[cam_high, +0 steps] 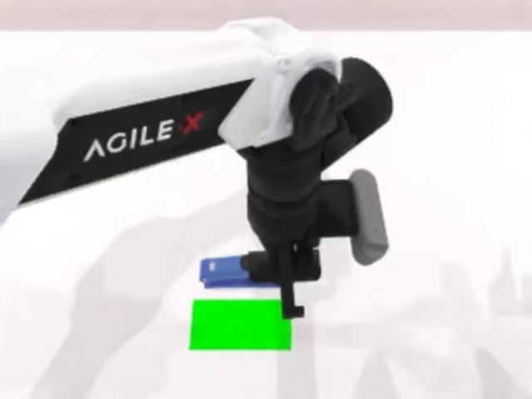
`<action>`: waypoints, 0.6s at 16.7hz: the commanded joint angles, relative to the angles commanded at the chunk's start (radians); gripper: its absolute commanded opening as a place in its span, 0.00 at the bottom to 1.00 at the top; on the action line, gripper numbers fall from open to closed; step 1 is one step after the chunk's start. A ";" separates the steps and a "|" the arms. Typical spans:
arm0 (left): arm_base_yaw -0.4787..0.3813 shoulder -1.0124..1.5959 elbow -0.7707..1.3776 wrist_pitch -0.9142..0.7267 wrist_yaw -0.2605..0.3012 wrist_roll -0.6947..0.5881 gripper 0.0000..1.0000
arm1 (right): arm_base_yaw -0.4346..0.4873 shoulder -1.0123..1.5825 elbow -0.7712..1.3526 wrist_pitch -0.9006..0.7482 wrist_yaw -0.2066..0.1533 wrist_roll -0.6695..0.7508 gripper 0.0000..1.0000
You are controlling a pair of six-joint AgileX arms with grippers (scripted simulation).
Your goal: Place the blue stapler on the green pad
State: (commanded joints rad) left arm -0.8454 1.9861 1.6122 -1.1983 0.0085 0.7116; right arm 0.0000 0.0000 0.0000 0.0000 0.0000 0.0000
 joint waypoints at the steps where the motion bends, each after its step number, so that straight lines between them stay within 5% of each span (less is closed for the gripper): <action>1: 0.004 0.005 -0.029 0.034 0.000 0.003 0.00 | 0.000 0.000 0.000 0.000 0.000 0.000 1.00; 10: 0.028 0.054 -0.285 0.341 0.001 0.034 0.00 | 0.000 0.000 0.000 0.000 0.000 0.000 1.00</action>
State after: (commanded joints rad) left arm -0.8177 2.0397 1.3272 -0.8571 0.0095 0.7453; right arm 0.0000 0.0000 0.0000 0.0000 0.0000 0.0000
